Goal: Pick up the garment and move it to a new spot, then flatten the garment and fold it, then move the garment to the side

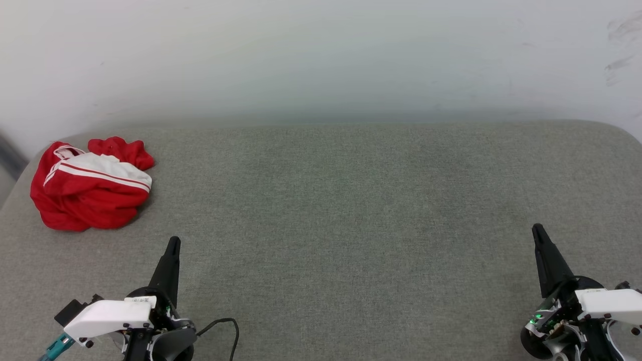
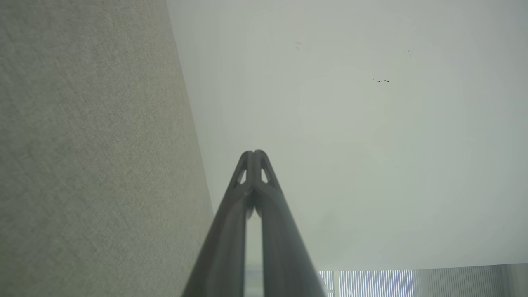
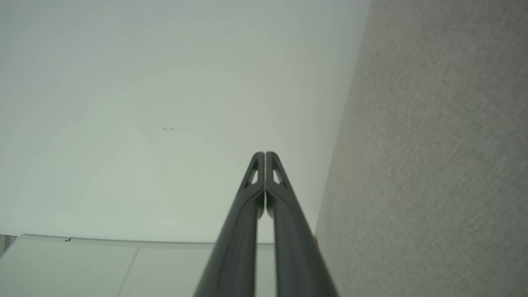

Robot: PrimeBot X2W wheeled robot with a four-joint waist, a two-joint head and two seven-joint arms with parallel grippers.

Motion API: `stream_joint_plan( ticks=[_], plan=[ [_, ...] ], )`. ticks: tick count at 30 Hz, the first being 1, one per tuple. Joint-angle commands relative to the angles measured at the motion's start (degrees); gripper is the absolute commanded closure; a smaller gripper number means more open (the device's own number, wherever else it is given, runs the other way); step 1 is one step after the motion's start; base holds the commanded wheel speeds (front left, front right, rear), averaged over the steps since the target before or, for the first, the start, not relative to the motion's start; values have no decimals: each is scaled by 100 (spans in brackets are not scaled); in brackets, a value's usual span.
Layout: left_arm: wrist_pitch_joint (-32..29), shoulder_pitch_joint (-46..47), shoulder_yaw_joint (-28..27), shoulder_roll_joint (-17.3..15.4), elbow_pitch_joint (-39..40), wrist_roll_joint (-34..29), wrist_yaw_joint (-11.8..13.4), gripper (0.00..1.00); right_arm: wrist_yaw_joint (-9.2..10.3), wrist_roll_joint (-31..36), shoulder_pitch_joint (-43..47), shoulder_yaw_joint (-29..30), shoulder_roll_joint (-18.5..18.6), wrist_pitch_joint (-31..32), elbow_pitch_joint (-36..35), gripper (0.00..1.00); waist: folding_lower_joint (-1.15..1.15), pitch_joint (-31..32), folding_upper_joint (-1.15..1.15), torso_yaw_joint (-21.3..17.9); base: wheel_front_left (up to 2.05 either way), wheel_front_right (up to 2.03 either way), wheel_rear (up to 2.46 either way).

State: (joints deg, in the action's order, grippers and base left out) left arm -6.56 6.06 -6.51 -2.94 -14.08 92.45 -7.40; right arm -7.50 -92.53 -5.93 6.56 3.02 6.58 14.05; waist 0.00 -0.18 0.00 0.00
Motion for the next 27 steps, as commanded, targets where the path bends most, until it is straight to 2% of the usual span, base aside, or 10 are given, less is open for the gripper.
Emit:
stream_joint_plan(
  ticks=[1, 27],
  plan=[
    [-13, 42, -15, 7, -3, -13, -17, 100, 2, 27, -65, -3, -25, 6, 8, 100, 0, 0, 0, 0, 0, 0, 0],
    [-11, 42, -12, 8, -3, -11, -17, 100, 2, 26, -65, -4, -25, 5, 8, 100, 0, 0, 0, 0, 0, 0, 0]
  ],
)
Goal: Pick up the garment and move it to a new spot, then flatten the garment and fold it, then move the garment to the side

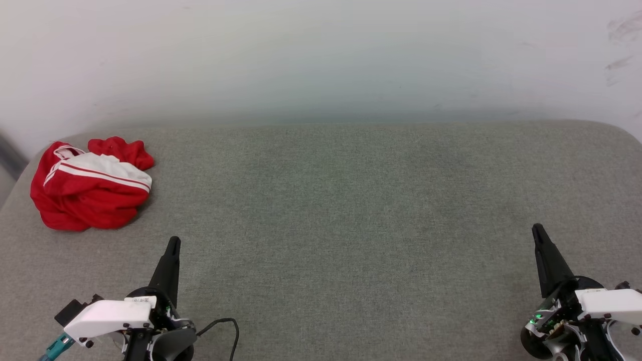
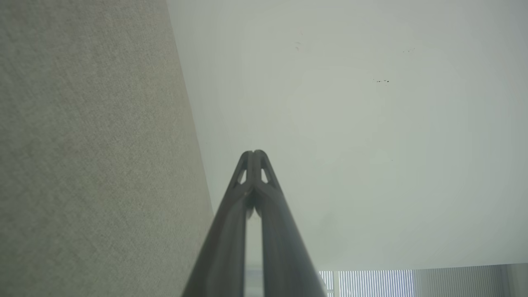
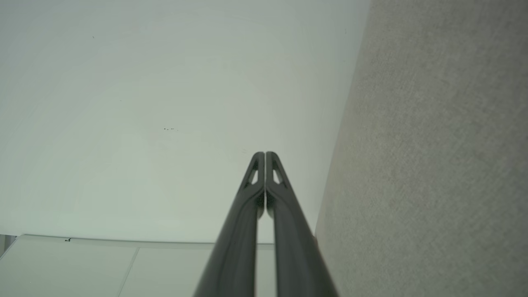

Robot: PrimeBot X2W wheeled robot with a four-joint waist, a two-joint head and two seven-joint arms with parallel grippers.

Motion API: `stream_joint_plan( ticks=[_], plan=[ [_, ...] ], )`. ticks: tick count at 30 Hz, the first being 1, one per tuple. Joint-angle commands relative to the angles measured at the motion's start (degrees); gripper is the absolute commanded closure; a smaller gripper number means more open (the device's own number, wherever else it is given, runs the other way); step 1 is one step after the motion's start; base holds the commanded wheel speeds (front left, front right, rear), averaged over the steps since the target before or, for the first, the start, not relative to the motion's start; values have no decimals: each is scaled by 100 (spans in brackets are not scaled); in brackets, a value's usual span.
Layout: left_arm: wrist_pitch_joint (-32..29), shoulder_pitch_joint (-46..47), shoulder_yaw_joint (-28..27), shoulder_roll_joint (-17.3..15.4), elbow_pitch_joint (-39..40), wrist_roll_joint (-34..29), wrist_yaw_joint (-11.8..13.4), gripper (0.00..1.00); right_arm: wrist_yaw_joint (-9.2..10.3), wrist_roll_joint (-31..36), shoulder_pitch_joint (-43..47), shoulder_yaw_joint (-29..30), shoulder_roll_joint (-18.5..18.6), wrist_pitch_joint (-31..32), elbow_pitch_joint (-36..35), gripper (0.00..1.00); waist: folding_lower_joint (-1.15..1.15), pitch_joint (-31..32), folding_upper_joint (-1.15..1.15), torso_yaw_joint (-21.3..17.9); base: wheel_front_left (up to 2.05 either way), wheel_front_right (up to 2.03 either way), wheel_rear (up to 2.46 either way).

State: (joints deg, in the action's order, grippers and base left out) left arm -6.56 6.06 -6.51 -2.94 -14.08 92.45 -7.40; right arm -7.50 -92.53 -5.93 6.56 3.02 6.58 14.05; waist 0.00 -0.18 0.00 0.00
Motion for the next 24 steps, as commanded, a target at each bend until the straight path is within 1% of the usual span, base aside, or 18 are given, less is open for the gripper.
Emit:
stream_joint_plan(
  ticks=[1, 7, 8, 11, 19, 24],
  plan=[
    [-11, 42, -12, 8, -3, -11, -17, 100, 2, 26, -65, -4, -25, 5, 8, 100, 0, 0, 0, 0, 0, 0, 0],
    [-10, 42, -13, 8, -3, -11, -17, 100, 2, 26, -65, -4, -25, 5, 8, 100, 0, 0, 0, 0, 0, 0, 0],
    [4, -9, 5, 1, -16, 1, 1, 0, 0, -1, 10, -1, 0, -2, 11, 0, 0, 0, 0, 0, 0, 0, 0],
    [8, -140, 28, 20, -151, 0, 7, 0, 1, 0, 142, -8, -2, -7, 149, 0, 0, -1, 0, 0, 0, 0, 0],
    [238, -250, 142, 20, -43, -114, 5, 0, 1, 144, 271, -122, -3, -237, 41, 0, 0, -5, 0, -4, 0, 0, 0],
    [377, -315, 72, 18, 17, -329, 4, 0, 1, 277, 321, -122, -4, -376, 24, 0, 0, -7, 0, -8, 0, 0, 0]
  ],
)
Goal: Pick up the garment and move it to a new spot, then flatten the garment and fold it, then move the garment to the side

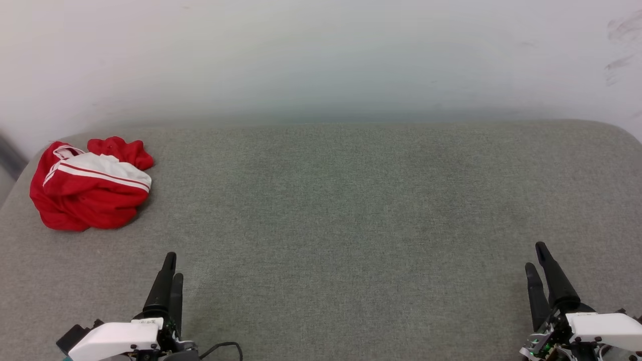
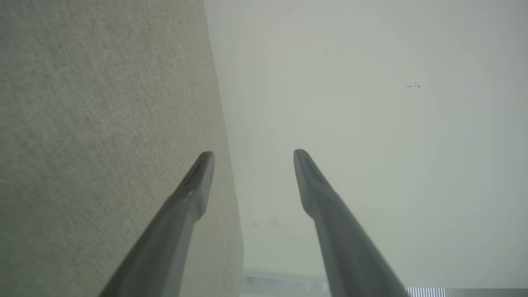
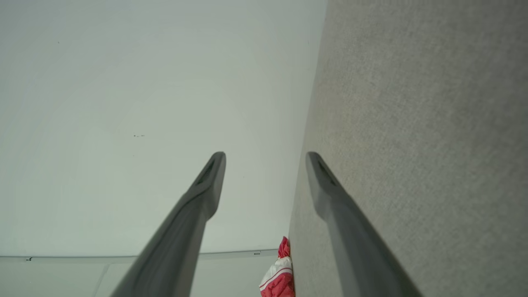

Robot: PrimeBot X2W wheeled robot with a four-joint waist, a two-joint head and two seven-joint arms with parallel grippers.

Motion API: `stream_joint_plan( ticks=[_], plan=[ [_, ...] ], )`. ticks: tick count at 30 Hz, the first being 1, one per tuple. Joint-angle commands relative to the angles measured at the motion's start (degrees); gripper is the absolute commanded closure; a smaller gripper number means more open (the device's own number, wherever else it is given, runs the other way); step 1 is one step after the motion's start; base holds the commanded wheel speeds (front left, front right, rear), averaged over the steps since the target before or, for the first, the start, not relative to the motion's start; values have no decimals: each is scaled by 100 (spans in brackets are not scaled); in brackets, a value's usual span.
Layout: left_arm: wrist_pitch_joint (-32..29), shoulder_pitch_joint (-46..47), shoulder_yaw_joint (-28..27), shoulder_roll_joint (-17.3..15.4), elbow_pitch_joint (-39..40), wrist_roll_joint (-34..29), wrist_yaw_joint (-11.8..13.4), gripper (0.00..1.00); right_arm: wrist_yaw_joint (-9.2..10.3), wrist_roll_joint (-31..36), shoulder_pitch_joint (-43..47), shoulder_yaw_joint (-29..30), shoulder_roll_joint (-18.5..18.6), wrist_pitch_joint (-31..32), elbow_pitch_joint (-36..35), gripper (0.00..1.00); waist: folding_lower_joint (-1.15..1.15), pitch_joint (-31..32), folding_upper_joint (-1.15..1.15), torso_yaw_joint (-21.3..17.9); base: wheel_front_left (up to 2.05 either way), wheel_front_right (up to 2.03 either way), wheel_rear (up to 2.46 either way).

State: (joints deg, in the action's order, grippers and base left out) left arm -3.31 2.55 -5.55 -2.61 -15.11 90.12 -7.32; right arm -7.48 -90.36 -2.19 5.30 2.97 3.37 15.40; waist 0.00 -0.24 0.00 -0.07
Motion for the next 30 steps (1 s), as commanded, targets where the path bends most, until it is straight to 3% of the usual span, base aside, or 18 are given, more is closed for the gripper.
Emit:
stream_joint_plan(
  ticks=[1, 14, 22, 30],
  plan=[
    [78, 23, -37, -15, 120, -162, -4, 0, -1, 85, -50, 3, 0, -81, -118, 0, 0, 0, 0, -2, 0, 0, 0],
    [373, -52, -424, -19, 221, -911, -7, 0, -1, 1426, -8, 48, -2, -377, -194, 0, 0, 5, 0, -4, 0, 0, 0],
    [551, -33, -741, -21, 537, -1862, 9, 0, -1, 2850, 15, 151, -2, -555, -726, 0, 0, -5, 0, 3, 0, 0, 0],
    [715, -109, -581, -22, 1325, -3066, 265, 0, -1, 4340, 39, -18, -3, -721, -1292, 0, 0, -22, 0, 11, 0, 0, 0]
  ],
)
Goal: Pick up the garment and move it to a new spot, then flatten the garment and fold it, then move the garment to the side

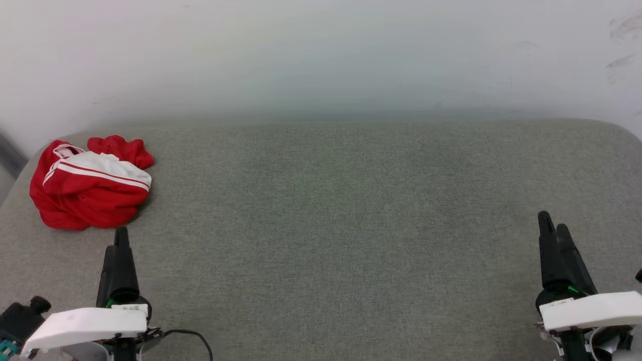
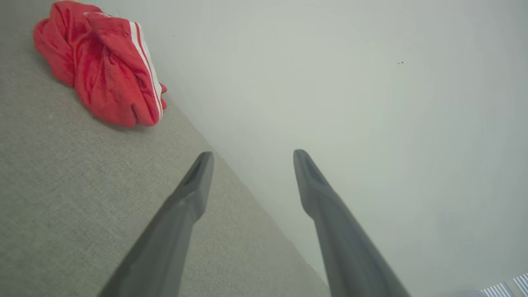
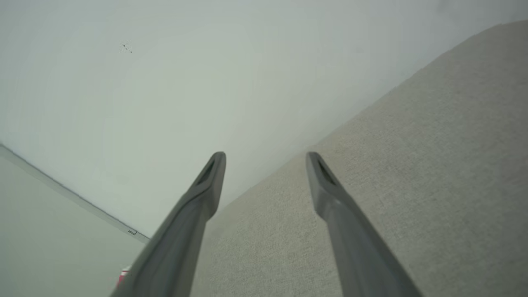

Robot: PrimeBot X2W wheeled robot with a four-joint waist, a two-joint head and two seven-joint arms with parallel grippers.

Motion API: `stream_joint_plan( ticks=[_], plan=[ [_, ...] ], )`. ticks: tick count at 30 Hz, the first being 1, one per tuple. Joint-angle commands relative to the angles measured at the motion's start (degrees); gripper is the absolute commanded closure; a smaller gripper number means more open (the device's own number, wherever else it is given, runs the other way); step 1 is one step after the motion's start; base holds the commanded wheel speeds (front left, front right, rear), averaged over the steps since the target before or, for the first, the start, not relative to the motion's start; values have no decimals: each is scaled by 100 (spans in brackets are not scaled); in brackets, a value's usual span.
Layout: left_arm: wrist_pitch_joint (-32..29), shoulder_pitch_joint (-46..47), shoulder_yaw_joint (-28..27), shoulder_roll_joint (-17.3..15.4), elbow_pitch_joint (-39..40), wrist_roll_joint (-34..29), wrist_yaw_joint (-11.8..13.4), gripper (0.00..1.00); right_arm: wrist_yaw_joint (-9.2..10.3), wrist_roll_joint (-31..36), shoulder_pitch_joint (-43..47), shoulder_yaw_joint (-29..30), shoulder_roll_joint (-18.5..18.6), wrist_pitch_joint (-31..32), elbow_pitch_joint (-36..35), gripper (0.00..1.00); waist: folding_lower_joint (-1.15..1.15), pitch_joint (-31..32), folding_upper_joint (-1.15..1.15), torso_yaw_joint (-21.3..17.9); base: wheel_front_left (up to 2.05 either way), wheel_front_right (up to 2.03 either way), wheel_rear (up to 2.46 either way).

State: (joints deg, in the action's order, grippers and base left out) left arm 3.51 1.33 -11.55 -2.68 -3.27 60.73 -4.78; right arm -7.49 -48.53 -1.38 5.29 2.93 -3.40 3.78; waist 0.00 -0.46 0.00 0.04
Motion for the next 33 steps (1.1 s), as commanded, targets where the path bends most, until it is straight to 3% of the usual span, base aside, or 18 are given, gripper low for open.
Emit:
stream_joint_plan(
  ticks=[1, 7, 23, 33],
  plan=[
    [51, -7, 101, -15, 241, -304, 33, 0, 0, 331, -39, -50, 1, -62, -203, 0, 0, -3, 0, 1, 0, 0, 0],
    [165, -128, 578, -17, 677, -1183, 243, 0, 0, 1276, -4, -226, 1, -178, -515, 0, 0, -13, 0, 5, 0, 0, 0],
    [442, -272, 1356, -49, 964, -3079, 419, 0, 0, 3015, 163, -361, -1, -447, -834, 0, 0, -45, 0, -5, 0, 0, 0],
    [593, -253, 2040, -396, 965, -3915, 906, 0, 0, 3747, 238, -379, -3, -600, -826, 0, 0, -83, 0, -11, 0, 0, 0]
  ],
)
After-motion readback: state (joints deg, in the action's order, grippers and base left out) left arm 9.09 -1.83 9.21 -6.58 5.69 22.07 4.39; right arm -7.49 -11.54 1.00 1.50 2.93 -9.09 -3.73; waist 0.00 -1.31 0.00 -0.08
